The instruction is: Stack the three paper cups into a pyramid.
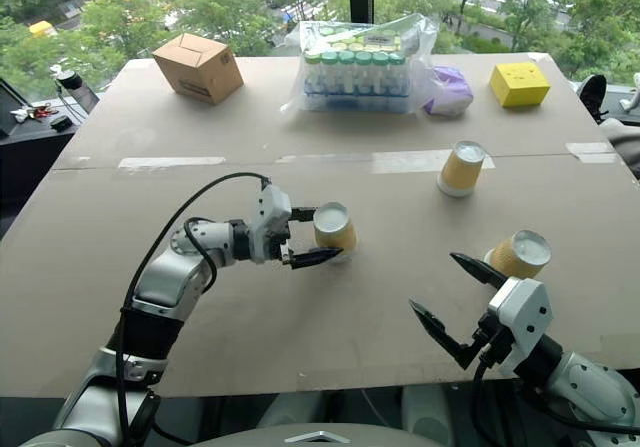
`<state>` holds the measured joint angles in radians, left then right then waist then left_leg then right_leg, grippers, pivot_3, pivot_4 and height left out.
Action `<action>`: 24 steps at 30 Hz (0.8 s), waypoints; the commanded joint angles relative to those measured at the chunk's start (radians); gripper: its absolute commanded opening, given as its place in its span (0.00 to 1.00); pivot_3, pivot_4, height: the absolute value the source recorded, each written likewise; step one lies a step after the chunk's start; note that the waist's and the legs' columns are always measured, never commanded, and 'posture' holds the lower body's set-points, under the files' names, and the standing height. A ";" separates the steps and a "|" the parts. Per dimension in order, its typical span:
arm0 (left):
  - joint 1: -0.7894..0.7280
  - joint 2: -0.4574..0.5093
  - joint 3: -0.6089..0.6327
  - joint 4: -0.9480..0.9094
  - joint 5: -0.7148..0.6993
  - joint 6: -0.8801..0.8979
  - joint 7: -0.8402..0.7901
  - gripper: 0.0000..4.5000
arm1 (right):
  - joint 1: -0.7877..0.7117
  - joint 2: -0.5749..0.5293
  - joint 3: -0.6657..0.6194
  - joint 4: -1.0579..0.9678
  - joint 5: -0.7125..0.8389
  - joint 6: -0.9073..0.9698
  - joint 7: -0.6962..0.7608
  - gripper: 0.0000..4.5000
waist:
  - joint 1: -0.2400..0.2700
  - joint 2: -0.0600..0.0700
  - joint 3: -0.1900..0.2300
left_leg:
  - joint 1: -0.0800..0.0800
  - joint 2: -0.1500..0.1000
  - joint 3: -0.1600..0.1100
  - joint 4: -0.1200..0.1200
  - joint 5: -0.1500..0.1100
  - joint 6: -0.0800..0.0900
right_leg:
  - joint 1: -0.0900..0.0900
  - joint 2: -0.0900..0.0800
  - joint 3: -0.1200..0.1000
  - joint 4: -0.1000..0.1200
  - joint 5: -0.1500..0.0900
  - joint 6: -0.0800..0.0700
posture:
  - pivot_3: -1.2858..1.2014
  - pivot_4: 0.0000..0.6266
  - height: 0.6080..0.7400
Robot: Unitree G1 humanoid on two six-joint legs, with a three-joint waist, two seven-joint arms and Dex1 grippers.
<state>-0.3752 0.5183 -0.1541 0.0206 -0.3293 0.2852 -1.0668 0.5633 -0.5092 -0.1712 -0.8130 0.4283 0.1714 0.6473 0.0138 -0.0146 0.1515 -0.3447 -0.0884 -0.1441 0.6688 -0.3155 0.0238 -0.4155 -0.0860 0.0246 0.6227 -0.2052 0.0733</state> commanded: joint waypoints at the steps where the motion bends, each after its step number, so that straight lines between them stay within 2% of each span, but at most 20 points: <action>1: 0.029 0.034 0.077 -0.070 -0.075 0.020 -0.027 0.99 | -0.025 0.037 -0.057 -0.017 -0.037 0.019 -0.110 1.00 | -0.003 0.000 0.000 | 0.000 0.000 0.000 0.000 0.000 0.000 | 0.000 0.000 0.000 0.000 0.000 0.000 | 0.52 0.24 1.00; 6: 0.135 0.113 0.170 -0.158 -0.149 0.054 -0.058 0.99 | -0.033 0.046 -0.200 0.009 -0.042 0.065 -0.190 1.00 | -0.003 0.000 0.000 | 0.000 0.000 0.000 0.000 0.000 0.000 | -0.001 0.000 0.001 0.000 0.000 0.000 | 0.52 0.24 1.00; 8: 0.203 0.123 0.219 -0.179 -0.180 0.009 -0.084 0.99 | -0.060 0.028 -0.241 0.061 -0.069 0.102 -0.221 1.00 | -0.002 0.000 0.000 | 0.000 0.000 0.001 -0.001 0.000 0.000 | -0.001 0.000 0.001 0.000 0.000 0.000 | 0.52 0.24 1.00; 10: 0.249 0.132 0.243 -0.202 -0.213 -0.022 -0.131 0.99 | -0.091 0.017 -0.261 0.097 -0.074 0.131 -0.235 1.00 | -0.001 0.000 0.000 | 0.000 0.000 0.001 -0.001 0.000 0.000 | -0.001 0.000 0.002 0.000 0.000 0.000 | 0.52 0.24 1.00; 19: 0.360 0.256 0.326 -0.416 -0.437 0.113 -0.274 0.99 | -0.246 0.018 -0.311 0.205 0.049 0.367 -0.295 1.00 | -0.003 0.002 0.001 | 0.000 0.001 0.001 -0.001 0.000 0.000 | -0.001 0.000 0.001 0.000 0.000 0.000 | 0.52 0.24 1.00; 24: 0.380 0.311 0.380 -0.484 -0.511 0.174 -0.259 0.99 | -0.266 0.015 -0.339 0.225 0.112 0.412 -0.279 1.00 | 0.000 0.003 0.001 | 0.000 0.001 0.002 -0.001 0.000 0.001 | -0.001 0.000 0.002 0.000 0.000 -0.001 | 0.52 0.24 1.00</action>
<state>0.0062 0.8152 0.1959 -0.4254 -0.7979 0.4460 -1.3280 0.2995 -0.4897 -0.4757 -0.5696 0.5179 0.5784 0.3640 0.0133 -0.0118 0.1529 -0.3450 -0.0876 -0.1424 0.6675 -0.3158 0.0244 -0.4164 -0.0860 0.0258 0.6224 -0.2053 0.0727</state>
